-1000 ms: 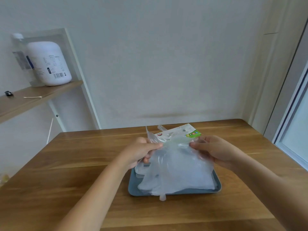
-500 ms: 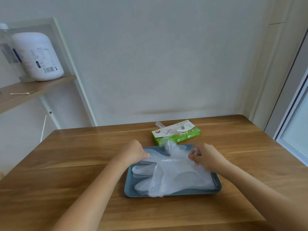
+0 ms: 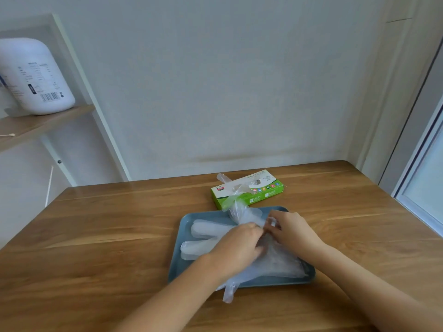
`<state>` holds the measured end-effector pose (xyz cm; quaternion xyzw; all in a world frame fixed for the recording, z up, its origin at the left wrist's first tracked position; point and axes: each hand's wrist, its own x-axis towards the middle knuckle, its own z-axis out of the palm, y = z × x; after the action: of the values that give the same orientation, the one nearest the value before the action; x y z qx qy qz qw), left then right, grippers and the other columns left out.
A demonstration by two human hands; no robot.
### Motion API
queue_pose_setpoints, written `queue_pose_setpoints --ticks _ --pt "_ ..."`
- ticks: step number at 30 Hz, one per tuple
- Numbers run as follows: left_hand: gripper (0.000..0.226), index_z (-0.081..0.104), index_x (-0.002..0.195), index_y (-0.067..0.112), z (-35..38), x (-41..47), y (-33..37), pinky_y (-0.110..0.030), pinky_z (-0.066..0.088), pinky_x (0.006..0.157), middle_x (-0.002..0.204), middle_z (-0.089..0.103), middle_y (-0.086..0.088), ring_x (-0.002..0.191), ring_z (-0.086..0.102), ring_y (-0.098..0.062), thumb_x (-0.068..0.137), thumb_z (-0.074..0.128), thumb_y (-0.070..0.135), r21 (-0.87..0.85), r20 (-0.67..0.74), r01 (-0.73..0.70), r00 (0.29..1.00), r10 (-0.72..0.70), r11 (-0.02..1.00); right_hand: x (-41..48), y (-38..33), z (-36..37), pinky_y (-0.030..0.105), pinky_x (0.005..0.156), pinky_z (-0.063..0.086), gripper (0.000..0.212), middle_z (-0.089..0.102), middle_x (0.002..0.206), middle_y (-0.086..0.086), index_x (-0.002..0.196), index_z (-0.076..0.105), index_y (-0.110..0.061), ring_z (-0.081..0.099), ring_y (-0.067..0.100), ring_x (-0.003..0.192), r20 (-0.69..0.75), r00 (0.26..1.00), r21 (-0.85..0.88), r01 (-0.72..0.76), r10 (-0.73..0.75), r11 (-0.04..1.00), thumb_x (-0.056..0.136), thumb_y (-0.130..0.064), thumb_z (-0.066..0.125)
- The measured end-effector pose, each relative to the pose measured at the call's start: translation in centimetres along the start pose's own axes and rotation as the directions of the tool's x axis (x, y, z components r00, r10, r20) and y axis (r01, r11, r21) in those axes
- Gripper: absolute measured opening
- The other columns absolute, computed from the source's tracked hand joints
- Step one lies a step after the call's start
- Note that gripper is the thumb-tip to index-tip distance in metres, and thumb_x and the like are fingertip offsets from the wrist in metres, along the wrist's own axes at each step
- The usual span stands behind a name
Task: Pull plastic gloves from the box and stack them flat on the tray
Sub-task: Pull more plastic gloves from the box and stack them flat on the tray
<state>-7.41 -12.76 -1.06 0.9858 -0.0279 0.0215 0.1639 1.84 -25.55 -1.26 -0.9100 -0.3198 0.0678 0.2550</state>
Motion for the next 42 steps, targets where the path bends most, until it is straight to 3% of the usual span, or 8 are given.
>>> queue_pose_setpoints --ticks 5,11,15,19,23,30,38,42 --pt "0.070 0.021 0.154 0.016 0.8 -0.3 -1.9 -0.027 0.007 0.119 0.161 0.016 -0.002 0.148 0.012 -0.014 0.097 0.045 0.050 0.056 0.096 0.057 0.993 -0.063 0.997 0.0 0.1 0.1 0.029 0.065 0.042 0.012 0.066 0.088 0.001 0.098 0.058 -0.019 0.059 0.019 0.078 0.006 1.000 -0.032 0.005 -0.004 0.999 0.094 -0.028 0.052" --pt "0.086 -0.009 0.154 0.029 1.7 -0.7 -3.3 -0.047 -0.012 0.119 0.159 -0.023 0.007 0.146 -0.022 -0.014 0.088 0.025 0.074 0.136 0.180 0.190 0.960 -0.213 0.972 -0.5 -0.2 -0.7 0.028 0.066 0.035 0.026 0.062 0.106 0.002 0.119 0.048 -0.020 0.059 0.023 0.094 -0.021 1.000 -0.196 -0.009 0.005 0.980 0.095 -0.028 0.051" --pt "0.093 -0.013 0.153 0.029 1.7 -0.7 -3.3 -0.053 -0.012 0.117 0.158 -0.026 0.006 0.145 -0.025 -0.016 0.083 0.020 0.080 0.179 0.198 0.195 0.953 -0.229 0.964 -1.8 -0.6 -0.7 0.028 0.075 0.047 0.033 0.058 0.107 0.000 0.112 0.058 -0.017 0.061 0.022 0.095 -0.208 0.930 -0.380 0.209 -0.303 0.901 0.081 -0.019 0.072" --pt "0.093 -0.014 0.153 0.028 1.7 -0.7 -3.4 -0.054 -0.012 0.117 0.158 -0.026 0.006 0.145 -0.024 -0.017 0.084 0.021 0.079 0.183 0.197 0.189 0.954 -0.225 0.965 -2.7 -0.3 0.2 0.020 0.106 0.027 0.046 0.035 0.151 -0.003 0.144 0.038 -0.020 0.038 0.012 0.135 0.188 0.906 -0.174 0.410 -0.378 0.896 0.101 -0.038 0.036" --pt "0.108 -0.018 0.152 0.027 0.7 -1.6 -4.0 -0.052 -0.012 0.118 0.158 -0.027 0.005 0.144 -0.026 -0.014 0.075 0.031 0.085 0.171 0.270 0.182 0.936 -0.224 0.968 -2.8 1.0 -0.5 0.026 0.116 -0.005 0.095 -0.006 0.161 -0.002 0.153 -0.001 -0.029 -0.003 0.016 0.148 0.449 0.853 -0.361 0.444 -0.264 0.820 0.070 -0.075 -0.001" --pt "0.121 -0.028 0.147 0.028 -3.0 -4.3 -6.2 -0.049 -0.013 0.117 0.153 -0.037 0.003 0.143 -0.030 -0.021 0.074 0.054 0.078 0.265 0.450 0.194 0.841 -0.299 0.944 -1.7 1.3 -2.0 0.043 0.117 -0.009 0.101 -0.016 0.159 -0.001 0.149 -0.014 -0.038 -0.009 0.025 0.147 0.568 0.818 -0.463 0.412 -0.094 0.785 0.069 -0.084 0.027" --pt "0.118 -0.012 0.153 0.030 -7.0 -4.5 -7.5 -0.040 -0.010 0.118 0.161 -0.014 0.005 0.149 -0.010 -0.016 0.075 0.070 0.062 0.316 0.527 0.233 0.763 -0.375 0.920 0.9 -0.7 -4.9 0.039 0.115 0.022 0.082 0.021 0.157 -0.012 0.148 0.023 -0.040 0.024 0.017 0.143 0.609 0.791 -0.391 0.363 -0.058 0.845 0.079 -0.065 0.060" --pt "0.101 0.015 0.154 0.028 -9.0 -2.9 -8.5 -0.027 0.018 0.118 0.161 0.015 0.010 0.146 0.020 -0.010 0.076 0.068 0.063 0.112 0.394 0.324 0.854 -0.341 0.939 5.3 -1.8 -5.3 0.022 0.094 0.039 0.044 0.054 0.133 -0.011 0.129 0.054 -0.033 0.050 0.010 0.120 0.227 0.918 -0.285 0.383 -0.326 0.878 0.088 -0.046 0.062"
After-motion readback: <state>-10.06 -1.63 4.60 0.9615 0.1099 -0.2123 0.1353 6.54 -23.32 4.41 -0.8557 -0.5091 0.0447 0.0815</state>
